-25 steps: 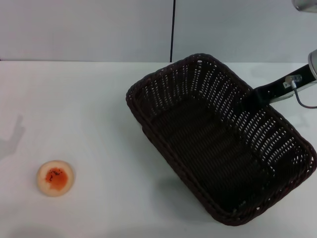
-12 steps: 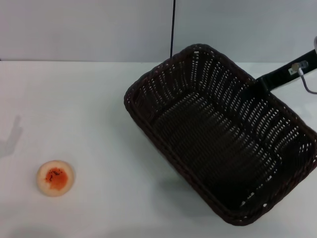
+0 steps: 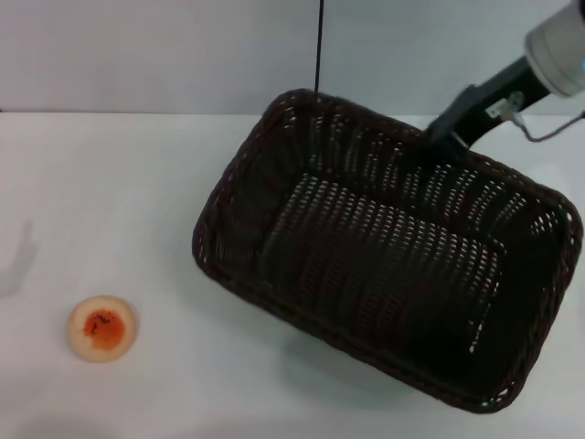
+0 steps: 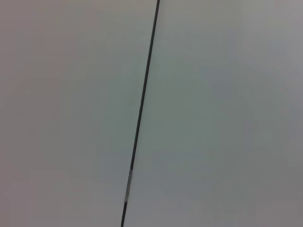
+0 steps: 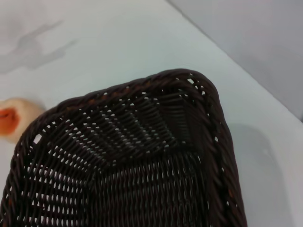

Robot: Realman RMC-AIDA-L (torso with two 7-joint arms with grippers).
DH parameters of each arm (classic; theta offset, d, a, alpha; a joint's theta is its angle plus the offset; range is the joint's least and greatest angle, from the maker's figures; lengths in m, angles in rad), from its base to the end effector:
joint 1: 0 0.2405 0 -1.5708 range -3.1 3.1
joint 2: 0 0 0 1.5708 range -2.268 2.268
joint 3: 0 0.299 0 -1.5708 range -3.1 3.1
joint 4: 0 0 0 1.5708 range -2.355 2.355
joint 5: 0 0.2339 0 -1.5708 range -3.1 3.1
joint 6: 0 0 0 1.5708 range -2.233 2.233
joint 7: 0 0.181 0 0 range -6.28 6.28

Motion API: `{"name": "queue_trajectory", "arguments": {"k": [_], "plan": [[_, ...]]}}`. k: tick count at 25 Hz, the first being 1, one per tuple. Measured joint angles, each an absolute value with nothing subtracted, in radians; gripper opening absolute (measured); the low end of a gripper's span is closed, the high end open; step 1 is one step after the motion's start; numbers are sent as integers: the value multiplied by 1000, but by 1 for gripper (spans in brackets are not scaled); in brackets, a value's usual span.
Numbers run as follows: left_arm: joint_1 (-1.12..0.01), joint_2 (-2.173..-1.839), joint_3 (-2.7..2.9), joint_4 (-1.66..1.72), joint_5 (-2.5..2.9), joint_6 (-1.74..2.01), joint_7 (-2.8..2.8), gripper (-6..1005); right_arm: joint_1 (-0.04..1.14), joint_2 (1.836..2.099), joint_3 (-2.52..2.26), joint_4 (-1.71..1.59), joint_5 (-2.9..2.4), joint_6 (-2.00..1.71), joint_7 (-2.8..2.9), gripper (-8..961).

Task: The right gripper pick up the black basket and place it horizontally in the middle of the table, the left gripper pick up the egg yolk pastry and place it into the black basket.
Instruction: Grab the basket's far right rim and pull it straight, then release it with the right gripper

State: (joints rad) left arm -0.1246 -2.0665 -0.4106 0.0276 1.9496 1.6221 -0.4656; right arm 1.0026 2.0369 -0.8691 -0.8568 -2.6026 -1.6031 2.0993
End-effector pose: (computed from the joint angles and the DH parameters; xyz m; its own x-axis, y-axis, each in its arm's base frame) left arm -0.4418 0.2349 0.0007 0.5824 -0.1235 0.8034 0.7997 -0.0899 -0.5936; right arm 0.1698 0.4777 -0.0363 0.8663 -0.4817 0.1321 -0.4516 -0.8684 -0.2048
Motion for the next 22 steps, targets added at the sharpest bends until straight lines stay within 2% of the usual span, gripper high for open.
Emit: {"name": "queue_trajectory", "arguments": {"k": [6, 22], "plan": [[-91, -2068, -381, 10, 1950, 1658, -462, 811, 1055, 2073, -968, -869, -2600, -1565, 1945, 177], [-62, -2069, -359, -52, 1950, 1674, -462, 811, 1061, 2084, -1267, -833, -2459, -1417, 1841, 176]]}}
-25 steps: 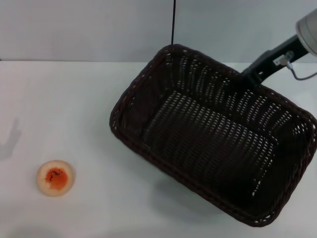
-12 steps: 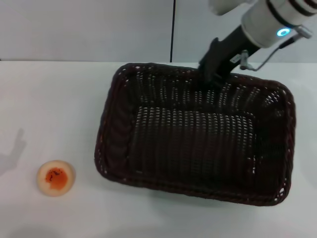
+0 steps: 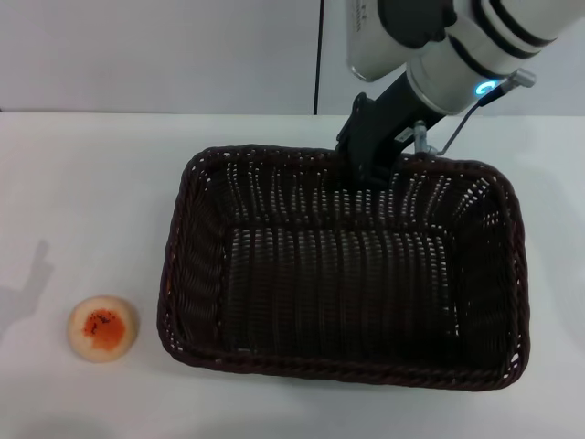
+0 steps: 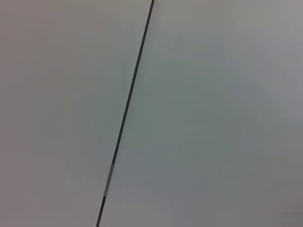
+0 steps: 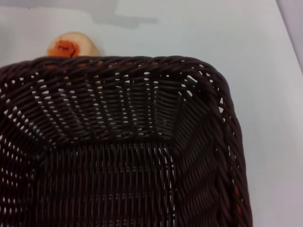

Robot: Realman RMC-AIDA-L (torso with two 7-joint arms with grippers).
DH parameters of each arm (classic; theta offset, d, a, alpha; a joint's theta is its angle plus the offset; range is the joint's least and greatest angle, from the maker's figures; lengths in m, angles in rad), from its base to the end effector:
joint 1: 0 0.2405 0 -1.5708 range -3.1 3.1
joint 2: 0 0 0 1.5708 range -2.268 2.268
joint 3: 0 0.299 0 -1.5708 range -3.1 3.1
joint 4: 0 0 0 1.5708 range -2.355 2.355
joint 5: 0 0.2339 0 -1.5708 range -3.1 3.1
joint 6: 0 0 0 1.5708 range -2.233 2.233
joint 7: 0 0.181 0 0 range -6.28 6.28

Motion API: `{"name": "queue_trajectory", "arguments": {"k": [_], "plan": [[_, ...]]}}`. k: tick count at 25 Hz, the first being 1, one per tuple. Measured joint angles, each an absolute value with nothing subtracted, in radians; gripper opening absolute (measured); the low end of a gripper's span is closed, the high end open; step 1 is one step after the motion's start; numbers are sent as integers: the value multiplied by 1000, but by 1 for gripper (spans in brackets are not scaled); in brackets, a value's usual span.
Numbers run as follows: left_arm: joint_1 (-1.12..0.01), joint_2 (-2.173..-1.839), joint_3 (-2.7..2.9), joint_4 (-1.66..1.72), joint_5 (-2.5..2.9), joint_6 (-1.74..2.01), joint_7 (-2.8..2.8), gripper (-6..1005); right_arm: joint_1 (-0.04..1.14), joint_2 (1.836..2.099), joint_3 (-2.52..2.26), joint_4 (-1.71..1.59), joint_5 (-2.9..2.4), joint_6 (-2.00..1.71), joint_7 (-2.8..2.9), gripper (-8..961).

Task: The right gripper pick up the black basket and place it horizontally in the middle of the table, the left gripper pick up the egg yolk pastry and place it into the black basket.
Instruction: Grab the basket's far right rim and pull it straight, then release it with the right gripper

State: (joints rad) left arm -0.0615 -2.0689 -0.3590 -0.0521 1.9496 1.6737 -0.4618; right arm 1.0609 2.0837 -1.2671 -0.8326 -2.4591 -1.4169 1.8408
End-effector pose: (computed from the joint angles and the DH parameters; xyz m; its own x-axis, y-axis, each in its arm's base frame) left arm -0.4297 0.2107 -0.0157 0.5195 -0.1314 0.8443 0.8365 -0.1236 -0.5339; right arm 0.1143 0.4692 -0.1107 0.9553 0.0432 0.2923 0.0724 -0.9933 -0.0898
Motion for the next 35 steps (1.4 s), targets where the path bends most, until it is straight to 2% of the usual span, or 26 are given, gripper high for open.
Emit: {"name": "queue_trajectory", "arguments": {"k": [3, 19, 26, 30, 35], "plan": [[-64, -2068, -359, -52, 1950, 1673, -462, 811, 1046, 2084, -1271, -837, -2458, -1396, 1843, 176], [-71, -2065, -359, -46, 1950, 1675, -467, 810, 990, 2085, -1373, -914, -2404, -1326, 1824, 329], [-72, -2065, -359, -47, 1950, 1677, -467, 810, 967, 2085, -1386, -982, -2404, -1339, 1852, 601], [-72, -2064, -356, -42, 1950, 1679, -468, 810, 915, 2081, -1410, -1089, -2423, -1353, 1912, 746], [-76, -2059, -262, 33, 1950, 1731, -504, 810, 769, 2079, -1401, -1345, -2419, -1372, 1986, 785]]}}
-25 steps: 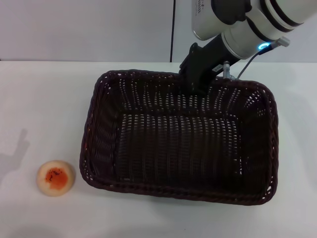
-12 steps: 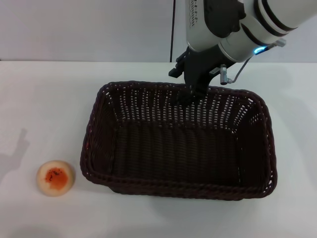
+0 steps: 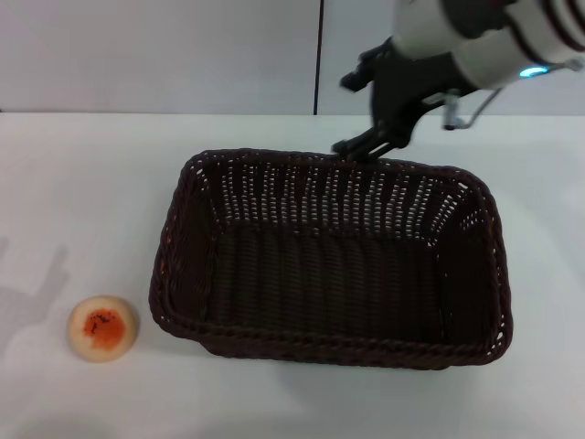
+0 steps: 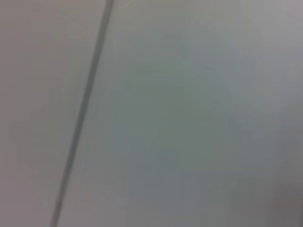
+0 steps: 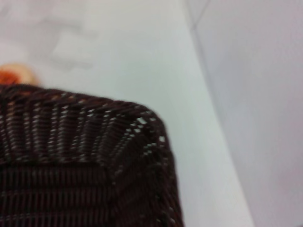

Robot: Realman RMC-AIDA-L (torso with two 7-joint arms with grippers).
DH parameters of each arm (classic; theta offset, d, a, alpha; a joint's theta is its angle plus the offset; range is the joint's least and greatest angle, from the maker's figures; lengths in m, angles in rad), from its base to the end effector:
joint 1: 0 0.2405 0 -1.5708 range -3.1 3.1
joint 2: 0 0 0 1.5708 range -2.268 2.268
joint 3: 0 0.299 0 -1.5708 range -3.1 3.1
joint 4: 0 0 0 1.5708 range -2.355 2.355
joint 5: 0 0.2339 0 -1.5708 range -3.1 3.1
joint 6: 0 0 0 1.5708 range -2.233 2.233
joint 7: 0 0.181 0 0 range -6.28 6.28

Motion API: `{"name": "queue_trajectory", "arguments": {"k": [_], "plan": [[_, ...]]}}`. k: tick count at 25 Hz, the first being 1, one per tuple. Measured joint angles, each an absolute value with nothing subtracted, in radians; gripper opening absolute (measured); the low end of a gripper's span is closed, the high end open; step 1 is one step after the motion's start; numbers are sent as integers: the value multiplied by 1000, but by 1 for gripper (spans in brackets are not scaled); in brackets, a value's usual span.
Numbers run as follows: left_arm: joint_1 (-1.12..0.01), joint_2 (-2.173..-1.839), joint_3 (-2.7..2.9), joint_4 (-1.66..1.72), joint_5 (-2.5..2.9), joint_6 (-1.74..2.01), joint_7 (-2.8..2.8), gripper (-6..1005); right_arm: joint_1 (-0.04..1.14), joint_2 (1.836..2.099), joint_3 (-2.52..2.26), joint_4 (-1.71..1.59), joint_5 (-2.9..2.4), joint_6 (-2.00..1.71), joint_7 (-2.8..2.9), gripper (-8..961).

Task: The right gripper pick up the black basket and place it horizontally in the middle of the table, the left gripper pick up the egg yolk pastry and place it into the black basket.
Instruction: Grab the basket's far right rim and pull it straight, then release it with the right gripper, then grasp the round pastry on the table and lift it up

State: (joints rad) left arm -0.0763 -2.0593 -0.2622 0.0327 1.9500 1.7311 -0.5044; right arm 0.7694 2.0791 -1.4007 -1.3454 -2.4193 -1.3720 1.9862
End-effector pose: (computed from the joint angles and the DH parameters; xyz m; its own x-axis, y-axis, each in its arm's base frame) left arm -0.4255 0.2087 -0.0097 0.5499 -0.1172 0.8270 0.7934 -0.2360 -0.5610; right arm 0.1066 0.4507 -0.0640 0.9787 0.0657 0.1944 0.1281 -0.9357 -0.3287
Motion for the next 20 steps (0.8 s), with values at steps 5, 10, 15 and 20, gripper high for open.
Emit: {"name": "queue_trajectory", "arguments": {"k": [5, 10, 15, 20], "plan": [[-96, -2057, -18, 303, 1950, 1802, -759, 810, 537, 2085, -1344, -1560, -2306, -1304, 2034, 809], [-95, -2058, 159, 457, 1979, 1775, -867, 810, 339, 2090, -1225, -1585, -1990, -1253, 1998, 809], [-109, -2061, 206, 517, 2110, 1729, -890, 807, 174, 2084, -1145, -1421, -1559, -1288, 1762, 809], [-128, -2064, 208, 513, 2162, 1693, -879, 803, 59, 2084, -1151, -1180, -1135, -1416, 1411, 809]]}}
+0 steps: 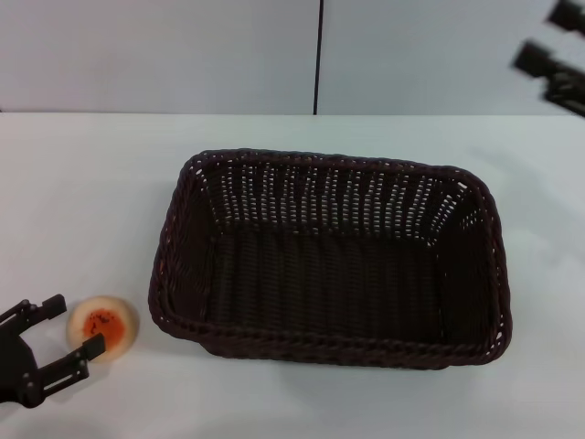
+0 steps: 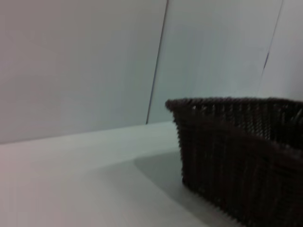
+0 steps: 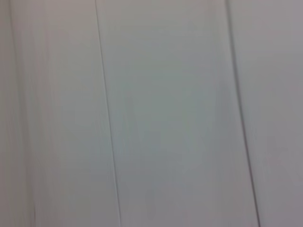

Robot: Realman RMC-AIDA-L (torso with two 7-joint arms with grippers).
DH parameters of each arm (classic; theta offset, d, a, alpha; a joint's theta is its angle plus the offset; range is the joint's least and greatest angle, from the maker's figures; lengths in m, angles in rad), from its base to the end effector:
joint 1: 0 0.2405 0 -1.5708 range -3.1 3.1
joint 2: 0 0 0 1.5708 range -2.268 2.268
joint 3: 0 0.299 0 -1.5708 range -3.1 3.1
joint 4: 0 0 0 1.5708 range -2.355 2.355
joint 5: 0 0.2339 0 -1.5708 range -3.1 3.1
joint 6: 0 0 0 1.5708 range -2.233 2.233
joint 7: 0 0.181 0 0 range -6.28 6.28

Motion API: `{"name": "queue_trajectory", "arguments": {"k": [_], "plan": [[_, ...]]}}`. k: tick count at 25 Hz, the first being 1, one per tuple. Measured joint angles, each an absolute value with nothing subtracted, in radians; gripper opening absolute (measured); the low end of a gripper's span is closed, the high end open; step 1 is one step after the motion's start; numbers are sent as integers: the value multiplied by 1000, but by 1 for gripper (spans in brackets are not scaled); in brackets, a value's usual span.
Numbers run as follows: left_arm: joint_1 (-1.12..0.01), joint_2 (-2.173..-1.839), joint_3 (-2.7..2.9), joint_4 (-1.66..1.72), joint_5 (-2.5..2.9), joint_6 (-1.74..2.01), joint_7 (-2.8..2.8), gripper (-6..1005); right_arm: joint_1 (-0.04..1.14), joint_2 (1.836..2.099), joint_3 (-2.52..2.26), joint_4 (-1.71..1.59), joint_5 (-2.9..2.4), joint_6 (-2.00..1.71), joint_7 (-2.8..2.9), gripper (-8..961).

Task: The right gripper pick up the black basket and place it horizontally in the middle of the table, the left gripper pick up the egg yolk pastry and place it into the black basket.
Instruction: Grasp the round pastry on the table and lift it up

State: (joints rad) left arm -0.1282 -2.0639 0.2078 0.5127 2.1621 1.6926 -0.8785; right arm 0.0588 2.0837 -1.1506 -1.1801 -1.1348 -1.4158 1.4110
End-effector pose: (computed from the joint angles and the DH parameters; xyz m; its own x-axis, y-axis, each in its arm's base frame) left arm -0.4396 0.2073 -0.0244 0.7328 0.3244 0.5981 0.6233 -0.6726 -0.3989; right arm 0.2493 0.3287 0.0464 0.5650 0.0122 -0.8250 -0.4919 -0.7977 -0.3487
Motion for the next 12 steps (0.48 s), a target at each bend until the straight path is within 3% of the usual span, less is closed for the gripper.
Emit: {"name": "queue_trajectory", "arguments": {"k": [12], "plan": [[-161, -2065, 261, 455, 2183, 1585, -808, 794, 68, 2081, -1067, -687, -797, -1705, 1092, 809]]}}
